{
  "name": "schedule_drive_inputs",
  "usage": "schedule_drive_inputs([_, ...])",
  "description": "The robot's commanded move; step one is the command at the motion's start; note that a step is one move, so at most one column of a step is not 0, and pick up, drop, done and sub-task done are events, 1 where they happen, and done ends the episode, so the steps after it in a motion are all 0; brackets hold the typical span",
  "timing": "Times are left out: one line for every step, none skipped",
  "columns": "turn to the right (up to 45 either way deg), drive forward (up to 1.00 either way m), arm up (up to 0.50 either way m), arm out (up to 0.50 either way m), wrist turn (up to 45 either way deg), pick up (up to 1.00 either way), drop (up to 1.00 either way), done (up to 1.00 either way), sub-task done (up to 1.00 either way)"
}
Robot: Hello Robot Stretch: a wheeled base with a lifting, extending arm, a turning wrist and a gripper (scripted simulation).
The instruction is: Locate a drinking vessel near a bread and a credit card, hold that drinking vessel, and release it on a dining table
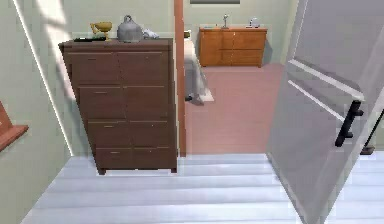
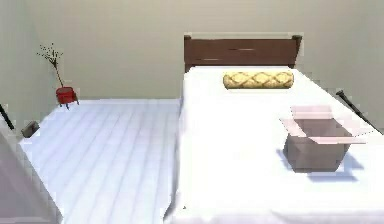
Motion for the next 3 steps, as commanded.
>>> schedule_drive_inputs([0.0,0.25,0.0,0.0,0.0,0.0,0.0,0.0,0.0])
schedule_drive_inputs([45.0,0.0,0.0,0.0,0.0,0.0,0.0,0.0,0.0])
schedule_drive_inputs([27.0,0.0,0.0,0.0,0.0,0.0,0.0,0.0,0.0])
